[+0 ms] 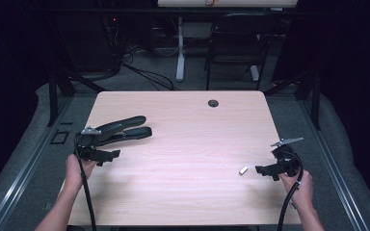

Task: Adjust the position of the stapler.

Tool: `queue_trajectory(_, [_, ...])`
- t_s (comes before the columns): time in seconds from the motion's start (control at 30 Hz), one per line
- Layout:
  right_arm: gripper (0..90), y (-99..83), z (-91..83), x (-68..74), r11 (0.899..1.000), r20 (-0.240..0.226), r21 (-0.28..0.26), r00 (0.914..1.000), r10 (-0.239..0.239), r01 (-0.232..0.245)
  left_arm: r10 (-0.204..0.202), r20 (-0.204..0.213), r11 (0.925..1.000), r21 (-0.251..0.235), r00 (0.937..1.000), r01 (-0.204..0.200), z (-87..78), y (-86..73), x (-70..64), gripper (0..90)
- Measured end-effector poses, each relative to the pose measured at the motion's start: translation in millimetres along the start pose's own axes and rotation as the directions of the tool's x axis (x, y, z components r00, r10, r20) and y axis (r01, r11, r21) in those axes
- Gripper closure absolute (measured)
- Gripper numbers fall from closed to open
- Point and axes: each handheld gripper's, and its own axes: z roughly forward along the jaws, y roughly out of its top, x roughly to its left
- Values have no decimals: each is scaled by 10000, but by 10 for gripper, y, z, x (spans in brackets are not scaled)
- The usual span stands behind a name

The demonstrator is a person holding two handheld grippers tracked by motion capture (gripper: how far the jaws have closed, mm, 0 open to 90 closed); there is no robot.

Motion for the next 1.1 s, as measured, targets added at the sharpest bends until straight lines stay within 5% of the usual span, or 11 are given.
queue_trajectory(0.17, [0,13,11,14,10000,-92,85,10000,-39,40,138,471,9996,-253,9988,-127,-14,42,58,0])
queue_trajectory(0.7, [0,21,38,24,9999,-39,150,10000,-83,84,80,386,9933,-1151,9992,-35,22,241,260,0])
queue_trajectory(1.03, [0,21,62,29,9993,-72,367,10000,-53,56,638,428,9938,-943,9970,-596,144,390,342,0])
queue_trajectory(1.1, [0,22,63,30,9993,-72,374,9999,-70,73,846,174,9923,-921,9963,-827,175,414,348,0])
